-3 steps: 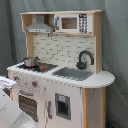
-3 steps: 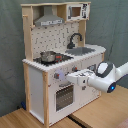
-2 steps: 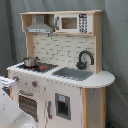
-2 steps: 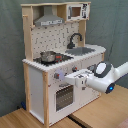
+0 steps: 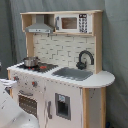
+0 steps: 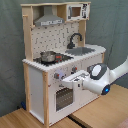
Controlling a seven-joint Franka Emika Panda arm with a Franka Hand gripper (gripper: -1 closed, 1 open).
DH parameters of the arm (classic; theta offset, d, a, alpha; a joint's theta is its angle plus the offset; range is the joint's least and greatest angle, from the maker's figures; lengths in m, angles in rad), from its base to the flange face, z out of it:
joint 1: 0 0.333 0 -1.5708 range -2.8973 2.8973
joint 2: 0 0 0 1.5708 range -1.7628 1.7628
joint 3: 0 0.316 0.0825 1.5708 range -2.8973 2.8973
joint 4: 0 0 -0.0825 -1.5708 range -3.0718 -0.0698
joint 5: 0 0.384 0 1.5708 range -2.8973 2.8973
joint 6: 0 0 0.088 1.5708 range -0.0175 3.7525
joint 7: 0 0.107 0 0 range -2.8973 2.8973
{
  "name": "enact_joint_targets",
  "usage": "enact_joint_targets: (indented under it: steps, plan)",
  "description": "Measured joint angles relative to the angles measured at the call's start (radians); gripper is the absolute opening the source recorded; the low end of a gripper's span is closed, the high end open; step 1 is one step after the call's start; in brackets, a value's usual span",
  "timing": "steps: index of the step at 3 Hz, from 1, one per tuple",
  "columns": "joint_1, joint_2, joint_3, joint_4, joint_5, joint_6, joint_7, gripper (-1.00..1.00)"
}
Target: Play with the kitchen
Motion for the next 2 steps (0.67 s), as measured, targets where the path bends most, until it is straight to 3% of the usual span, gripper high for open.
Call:
enact_joint_targets:
  steps: [2]
  plan:
    - [-0.146, -0.002, 0.117, 0.071, 0.0, 0.001, -0.025, 1.0]
